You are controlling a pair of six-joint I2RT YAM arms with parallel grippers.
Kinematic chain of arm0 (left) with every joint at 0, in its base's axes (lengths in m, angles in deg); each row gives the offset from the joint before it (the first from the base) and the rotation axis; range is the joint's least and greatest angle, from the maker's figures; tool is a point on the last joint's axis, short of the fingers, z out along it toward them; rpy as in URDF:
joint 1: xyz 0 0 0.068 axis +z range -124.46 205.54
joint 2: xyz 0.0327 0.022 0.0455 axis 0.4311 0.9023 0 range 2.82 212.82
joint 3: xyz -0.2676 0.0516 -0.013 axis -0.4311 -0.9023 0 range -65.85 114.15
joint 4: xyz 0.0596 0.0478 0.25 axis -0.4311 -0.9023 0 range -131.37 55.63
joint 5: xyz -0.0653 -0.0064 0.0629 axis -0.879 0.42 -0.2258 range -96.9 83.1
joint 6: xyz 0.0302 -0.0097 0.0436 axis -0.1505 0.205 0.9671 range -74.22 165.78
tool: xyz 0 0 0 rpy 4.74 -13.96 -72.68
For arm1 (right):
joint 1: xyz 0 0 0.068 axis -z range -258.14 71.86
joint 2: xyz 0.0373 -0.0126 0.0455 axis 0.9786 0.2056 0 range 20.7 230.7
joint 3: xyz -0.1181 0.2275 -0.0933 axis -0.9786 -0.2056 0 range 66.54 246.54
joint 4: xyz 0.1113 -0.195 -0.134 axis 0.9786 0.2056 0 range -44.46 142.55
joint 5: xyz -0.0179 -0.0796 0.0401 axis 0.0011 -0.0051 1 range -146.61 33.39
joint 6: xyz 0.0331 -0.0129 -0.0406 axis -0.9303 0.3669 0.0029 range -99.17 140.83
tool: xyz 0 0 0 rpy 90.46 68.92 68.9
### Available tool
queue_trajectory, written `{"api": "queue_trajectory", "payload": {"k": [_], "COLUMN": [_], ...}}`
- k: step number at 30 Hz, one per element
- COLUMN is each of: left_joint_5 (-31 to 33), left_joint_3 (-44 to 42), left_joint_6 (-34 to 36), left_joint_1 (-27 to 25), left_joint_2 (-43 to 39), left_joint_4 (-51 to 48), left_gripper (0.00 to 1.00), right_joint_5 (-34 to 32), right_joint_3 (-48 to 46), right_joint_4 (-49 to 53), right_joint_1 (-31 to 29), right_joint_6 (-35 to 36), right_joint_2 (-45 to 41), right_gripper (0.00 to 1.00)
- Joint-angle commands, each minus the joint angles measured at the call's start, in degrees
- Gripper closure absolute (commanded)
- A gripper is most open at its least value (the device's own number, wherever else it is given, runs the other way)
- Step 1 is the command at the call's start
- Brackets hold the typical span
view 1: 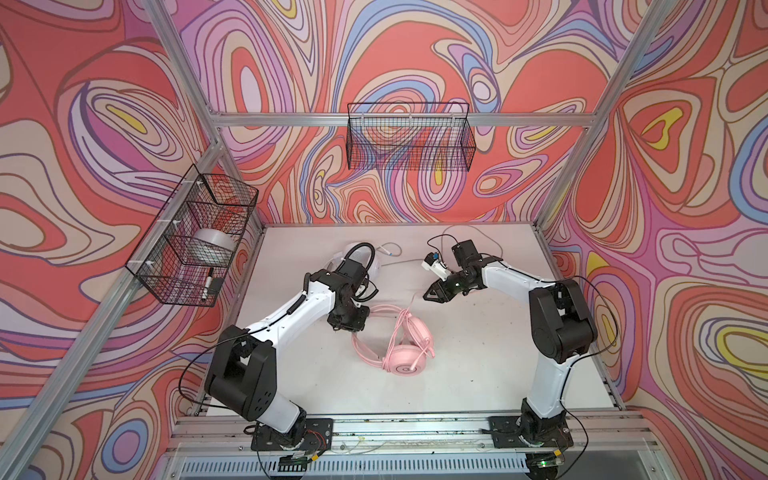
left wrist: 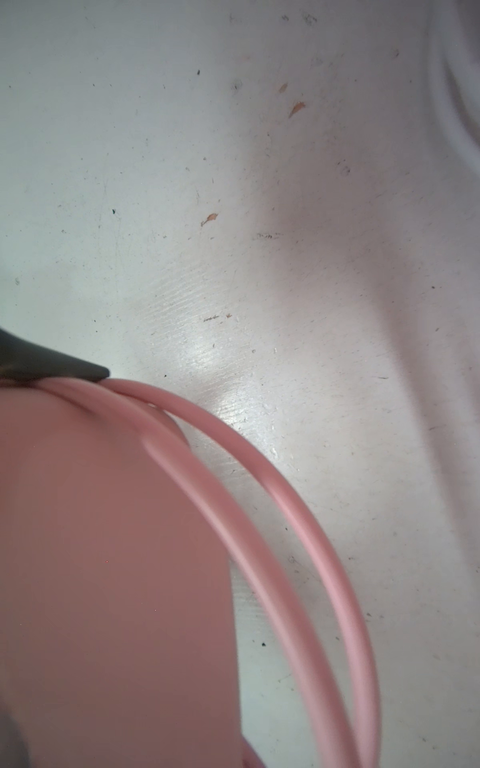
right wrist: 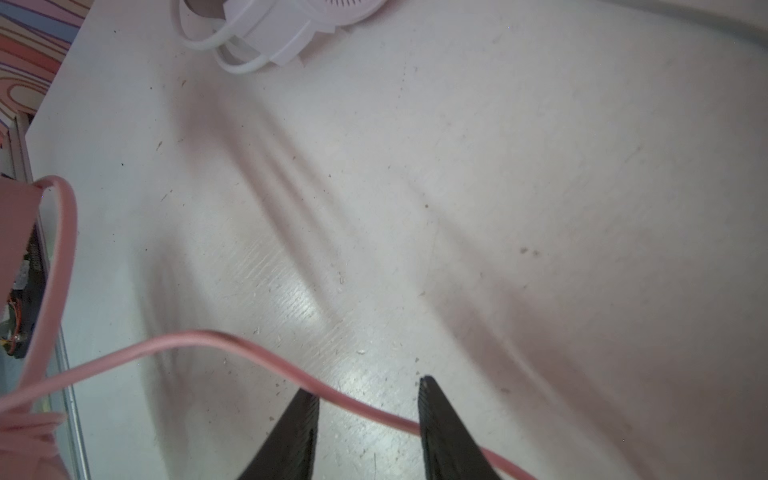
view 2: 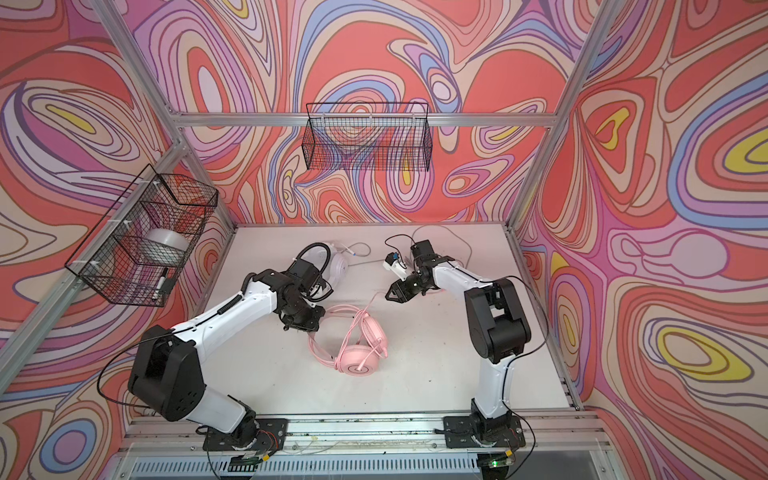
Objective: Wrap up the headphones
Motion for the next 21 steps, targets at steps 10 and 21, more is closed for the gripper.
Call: {"api": "queue_trajectory", "payload": {"k": [10, 21], "left_joint_5": [-6.67, -8.26], "left_joint_3": [-0.67, -1.15], "left_joint_6": [0.7, 0.71], "left_joint_1": [1.3, 1.69], "left_joint_2": [-1.43, -1.39], "left_joint_4": [-0.19, 0.06], "left_gripper": [1.0, 1.0], "right_joint_5": [-6.21, -15.67], "right_joint_3": [-0.76, 0.76], "right_joint_4": [2.37, -5.56], "right_joint_1": [2.88, 3.11], "right_joint_6": [-2.88, -8.78], "right_joint_2": [-2.08, -0.96], "right_gripper": [0.5, 0.5]}}
